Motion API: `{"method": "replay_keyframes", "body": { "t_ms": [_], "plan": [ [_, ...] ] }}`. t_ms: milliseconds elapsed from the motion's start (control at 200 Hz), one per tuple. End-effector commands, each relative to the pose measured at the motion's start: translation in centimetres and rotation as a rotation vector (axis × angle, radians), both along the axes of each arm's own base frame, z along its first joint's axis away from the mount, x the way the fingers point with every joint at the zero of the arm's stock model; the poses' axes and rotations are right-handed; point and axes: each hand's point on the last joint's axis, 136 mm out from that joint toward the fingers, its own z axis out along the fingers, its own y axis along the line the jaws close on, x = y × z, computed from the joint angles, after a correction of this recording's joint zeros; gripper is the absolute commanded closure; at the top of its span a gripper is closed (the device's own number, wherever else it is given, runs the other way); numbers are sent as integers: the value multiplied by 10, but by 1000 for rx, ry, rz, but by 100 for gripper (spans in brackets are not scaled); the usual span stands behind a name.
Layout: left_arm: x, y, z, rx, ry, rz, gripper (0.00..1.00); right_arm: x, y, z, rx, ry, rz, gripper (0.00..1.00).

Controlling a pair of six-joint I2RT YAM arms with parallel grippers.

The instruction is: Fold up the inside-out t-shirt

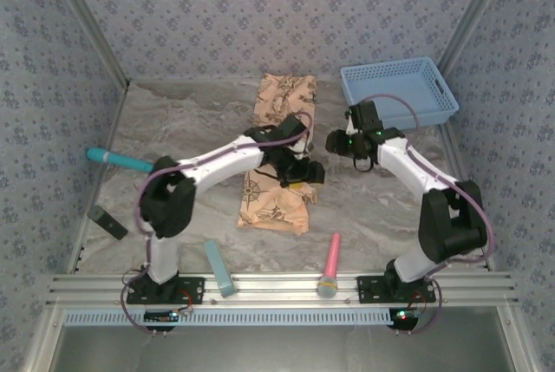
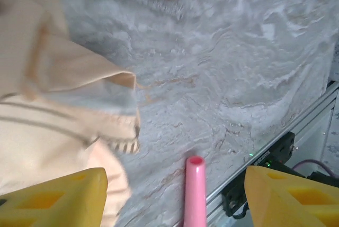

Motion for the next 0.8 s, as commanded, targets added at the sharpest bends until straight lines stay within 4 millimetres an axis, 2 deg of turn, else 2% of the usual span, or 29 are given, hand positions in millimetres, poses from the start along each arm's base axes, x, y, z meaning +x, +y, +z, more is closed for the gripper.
{"method": "replay_keyframes", "body": {
  "t_ms": [0,50,100,200,255,305,430,520,545,570,620,745,795],
  "plan": [
    [-5,78,35,149,-140,16,32,-37,12,-9,-95,24,171,51],
    [-10,108,20,238,-162,8,34,-50,29,-15,-89,38,245,50],
    [-19,135,-5,328,-144,2,35,-60,52,-20,-51,35,341,49],
    [-39,153,-47,394,-79,-50,36,-75,85,-33,-49,49,457,44],
    [-46,156,-65,408,-55,-54,36,-74,86,-45,-135,51,456,42],
    [-48,156,-74,421,-55,-51,36,-76,89,-55,-185,58,475,41],
    [-47,146,-76,436,-127,-95,35,-77,88,-78,-250,94,461,41],
    [-45,144,-84,481,-147,-127,37,-75,84,-89,-290,106,448,46],
    [-45,143,-87,492,-142,-136,40,-75,85,-90,-294,104,449,51],
    [-47,142,-90,498,-136,-145,46,-74,83,-90,-302,104,444,62],
    [-47,143,-97,516,-126,-152,65,-71,82,-85,-300,89,428,82],
    [-53,139,-95,482,-105,-176,99,-66,88,-56,-193,54,416,98],
    [-57,132,-91,434,-89,-183,100,-65,90,-43,-120,62,411,100]
  ]
}}
